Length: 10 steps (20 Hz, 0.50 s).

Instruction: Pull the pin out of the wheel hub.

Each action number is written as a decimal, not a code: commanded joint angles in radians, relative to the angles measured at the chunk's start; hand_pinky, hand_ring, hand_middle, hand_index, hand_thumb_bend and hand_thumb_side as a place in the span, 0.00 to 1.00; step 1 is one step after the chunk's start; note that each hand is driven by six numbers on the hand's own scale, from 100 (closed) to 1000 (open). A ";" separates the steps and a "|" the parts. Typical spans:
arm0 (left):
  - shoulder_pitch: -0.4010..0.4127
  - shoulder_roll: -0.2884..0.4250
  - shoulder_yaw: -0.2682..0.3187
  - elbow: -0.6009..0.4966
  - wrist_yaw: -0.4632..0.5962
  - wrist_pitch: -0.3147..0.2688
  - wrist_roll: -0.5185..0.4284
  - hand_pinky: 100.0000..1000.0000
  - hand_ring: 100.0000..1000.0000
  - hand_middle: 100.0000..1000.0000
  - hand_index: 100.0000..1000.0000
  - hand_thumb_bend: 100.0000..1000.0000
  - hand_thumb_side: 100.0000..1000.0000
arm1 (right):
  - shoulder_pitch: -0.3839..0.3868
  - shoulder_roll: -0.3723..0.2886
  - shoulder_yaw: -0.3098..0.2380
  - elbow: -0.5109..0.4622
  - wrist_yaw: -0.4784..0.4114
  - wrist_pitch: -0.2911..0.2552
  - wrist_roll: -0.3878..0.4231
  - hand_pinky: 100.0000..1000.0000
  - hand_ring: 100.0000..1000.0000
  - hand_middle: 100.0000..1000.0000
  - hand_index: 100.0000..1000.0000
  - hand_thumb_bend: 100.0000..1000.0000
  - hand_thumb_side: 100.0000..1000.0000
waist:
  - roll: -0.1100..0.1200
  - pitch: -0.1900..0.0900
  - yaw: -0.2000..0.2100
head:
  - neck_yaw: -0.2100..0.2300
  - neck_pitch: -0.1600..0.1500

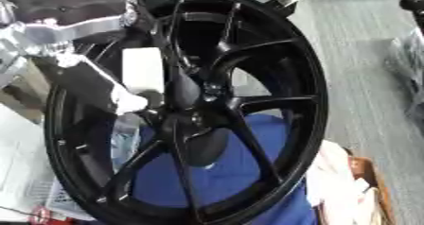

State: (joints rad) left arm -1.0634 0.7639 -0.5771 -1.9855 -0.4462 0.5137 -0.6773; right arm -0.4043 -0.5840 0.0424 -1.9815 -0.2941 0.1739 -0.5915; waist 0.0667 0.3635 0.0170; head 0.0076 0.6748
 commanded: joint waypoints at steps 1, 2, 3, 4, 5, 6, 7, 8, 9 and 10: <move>0.011 0.048 0.085 -0.014 0.046 0.025 0.051 0.67 0.40 0.17 0.42 0.00 0.20 | -0.008 -0.014 -0.013 -0.019 0.003 -0.004 -0.002 0.69 0.65 0.69 0.70 0.00 0.41 | -0.007 -0.022 0.004 | 0.000 -0.012; 0.024 0.055 0.110 -0.014 0.061 0.032 0.076 0.67 0.39 0.17 0.42 0.00 0.21 | -0.008 -0.014 -0.014 -0.019 0.003 -0.004 -0.002 0.69 0.65 0.69 0.70 0.00 0.41 | -0.007 -0.022 0.005 | -0.001 -0.012; 0.038 0.060 0.138 -0.014 0.079 0.041 0.102 0.67 0.39 0.17 0.42 0.00 0.21 | -0.007 -0.015 -0.015 -0.019 0.004 -0.005 -0.003 0.69 0.65 0.69 0.70 0.00 0.41 | -0.008 -0.022 0.006 | -0.002 -0.012; 0.050 0.064 0.164 -0.014 0.096 0.050 0.127 0.67 0.38 0.16 0.41 0.00 0.22 | -0.006 -0.015 -0.016 -0.019 0.004 -0.005 -0.004 0.69 0.65 0.69 0.70 0.00 0.41 | -0.009 -0.022 0.008 | -0.002 -0.012; 0.060 0.066 0.195 -0.014 0.114 0.060 0.152 0.67 0.38 0.16 0.41 0.00 0.23 | -0.005 -0.016 -0.018 -0.019 0.005 -0.005 -0.005 0.69 0.65 0.69 0.70 0.00 0.41 | -0.011 -0.023 0.010 | -0.003 -0.012; 0.067 0.068 0.222 -0.014 0.132 0.069 0.176 0.67 0.38 0.15 0.41 0.00 0.23 | -0.004 -0.017 -0.019 -0.019 0.005 -0.006 -0.007 0.69 0.65 0.69 0.70 0.00 0.41 | -0.012 -0.023 0.012 | -0.003 -0.012; 0.073 0.070 0.249 -0.014 0.150 0.080 0.199 0.67 0.38 0.15 0.41 0.00 0.24 | -0.003 -0.017 -0.019 -0.019 0.005 -0.006 -0.007 0.69 0.65 0.69 0.70 0.00 0.41 | -0.014 -0.024 0.014 | -0.003 -0.010; 0.078 0.075 0.271 -0.014 0.163 0.091 0.219 0.67 0.38 0.15 0.41 0.00 0.24 | -0.001 -0.018 -0.020 -0.019 0.005 -0.006 -0.008 0.69 0.65 0.69 0.70 0.00 0.41 | -0.015 -0.024 0.016 | -0.003 -0.008; 0.085 0.084 0.291 -0.013 0.173 0.103 0.236 0.67 0.37 0.15 0.41 0.00 0.24 | 0.001 -0.019 -0.020 -0.019 0.006 -0.006 -0.008 0.69 0.65 0.69 0.70 0.00 0.41 | -0.017 -0.025 0.018 | -0.002 -0.006; 0.093 0.095 0.310 -0.008 0.182 0.114 0.252 0.67 0.37 0.14 0.41 0.00 0.24 | 0.003 -0.021 -0.021 -0.019 0.007 -0.006 -0.010 0.69 0.65 0.69 0.70 0.00 0.41 | -0.017 -0.026 0.021 | -0.003 -0.003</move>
State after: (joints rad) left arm -0.9608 0.8186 -0.3113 -1.9848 -0.2810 0.6142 -0.4490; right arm -0.3946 -0.5843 0.0352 -1.9815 -0.2929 0.1690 -0.5975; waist 0.0527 0.3632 0.0384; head 0.0061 0.6749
